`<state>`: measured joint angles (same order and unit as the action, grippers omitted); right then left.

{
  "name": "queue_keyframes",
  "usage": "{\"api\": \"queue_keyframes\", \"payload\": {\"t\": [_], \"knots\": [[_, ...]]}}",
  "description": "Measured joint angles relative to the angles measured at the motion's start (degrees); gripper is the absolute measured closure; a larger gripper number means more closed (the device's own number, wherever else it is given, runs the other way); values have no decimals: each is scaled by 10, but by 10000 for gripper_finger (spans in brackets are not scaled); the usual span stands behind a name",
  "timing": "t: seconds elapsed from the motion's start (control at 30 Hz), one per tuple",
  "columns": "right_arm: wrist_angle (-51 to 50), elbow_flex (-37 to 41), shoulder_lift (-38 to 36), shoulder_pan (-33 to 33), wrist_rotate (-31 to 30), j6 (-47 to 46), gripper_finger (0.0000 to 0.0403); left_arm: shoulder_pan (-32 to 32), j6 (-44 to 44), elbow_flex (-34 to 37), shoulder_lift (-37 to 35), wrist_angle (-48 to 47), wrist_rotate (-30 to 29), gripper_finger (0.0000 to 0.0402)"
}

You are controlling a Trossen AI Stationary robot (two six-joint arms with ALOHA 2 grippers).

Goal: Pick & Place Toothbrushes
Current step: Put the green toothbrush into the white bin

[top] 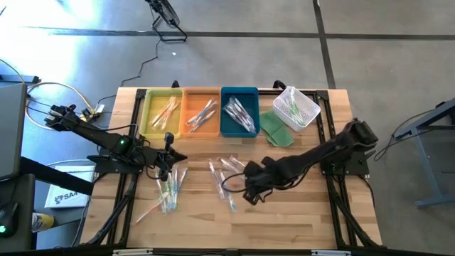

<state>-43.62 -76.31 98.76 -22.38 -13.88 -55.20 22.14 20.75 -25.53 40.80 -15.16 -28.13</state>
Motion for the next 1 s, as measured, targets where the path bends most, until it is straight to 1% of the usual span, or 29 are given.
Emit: {"api": "queue_keyframes", "payload": {"t": [0.2, 0.43, 0.7, 0.8, 1.0], "knots": [[-34, 0, -58, 2, -76, 1, 390, 0, 0, 0, 0, 0, 2, 398], [-144, 0, -92, 24, -116, 0, 390, 0, 0, 0, 0, 0, 1, 398], [-281, -1, -94, 91, -150, 3, 390, 0, 0, 0, 0, 0, 1, 398], [-295, -1, -98, 120, -162, 29, 390, 0, 0, 0, 0, 0, 1, 398], [-293, -1, -120, 184, -178, 110, 390, 0, 0, 0, 0, 0, -1, 398]]}}
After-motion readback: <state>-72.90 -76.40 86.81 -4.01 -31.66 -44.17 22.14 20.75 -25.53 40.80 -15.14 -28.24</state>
